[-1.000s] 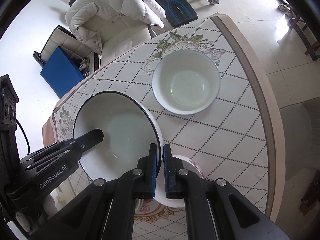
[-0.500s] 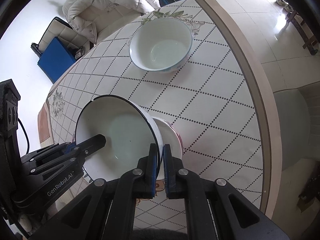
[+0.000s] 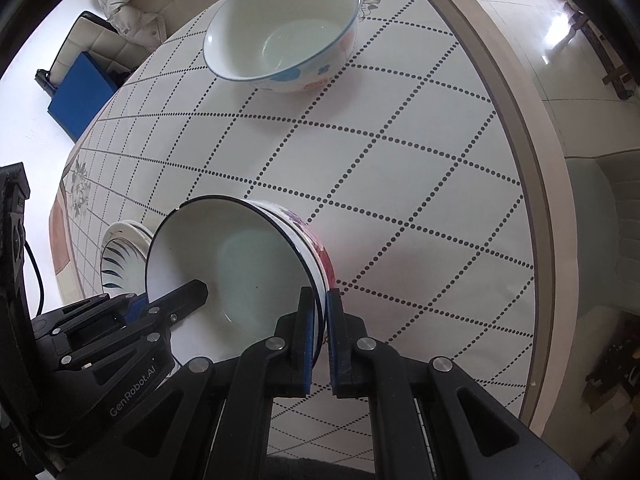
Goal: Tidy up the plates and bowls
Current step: 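Carry the black-rimmed bowl with both grippers and lower it into the pink-flower bowl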
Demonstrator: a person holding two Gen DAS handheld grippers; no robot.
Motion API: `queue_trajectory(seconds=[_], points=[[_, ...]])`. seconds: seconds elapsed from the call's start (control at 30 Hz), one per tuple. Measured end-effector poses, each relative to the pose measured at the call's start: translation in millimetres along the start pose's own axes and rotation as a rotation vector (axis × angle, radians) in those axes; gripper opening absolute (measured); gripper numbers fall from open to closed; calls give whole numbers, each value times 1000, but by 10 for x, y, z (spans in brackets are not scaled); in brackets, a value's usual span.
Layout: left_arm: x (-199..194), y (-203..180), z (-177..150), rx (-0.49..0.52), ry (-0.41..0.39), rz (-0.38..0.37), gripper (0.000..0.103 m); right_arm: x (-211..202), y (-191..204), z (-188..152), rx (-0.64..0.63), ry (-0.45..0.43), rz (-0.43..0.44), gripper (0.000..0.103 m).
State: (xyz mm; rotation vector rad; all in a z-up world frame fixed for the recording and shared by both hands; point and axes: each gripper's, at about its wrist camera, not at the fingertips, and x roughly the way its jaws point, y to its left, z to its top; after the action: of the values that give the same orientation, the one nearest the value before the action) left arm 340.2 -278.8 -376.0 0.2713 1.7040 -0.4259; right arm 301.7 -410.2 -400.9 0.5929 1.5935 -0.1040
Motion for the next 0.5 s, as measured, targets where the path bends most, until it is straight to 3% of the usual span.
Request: queue_trajectory(seconds=[0.5], points=[[14, -4, 119, -38, 52, 16, 8, 49, 85, 4, -28, 36, -18, 6]])
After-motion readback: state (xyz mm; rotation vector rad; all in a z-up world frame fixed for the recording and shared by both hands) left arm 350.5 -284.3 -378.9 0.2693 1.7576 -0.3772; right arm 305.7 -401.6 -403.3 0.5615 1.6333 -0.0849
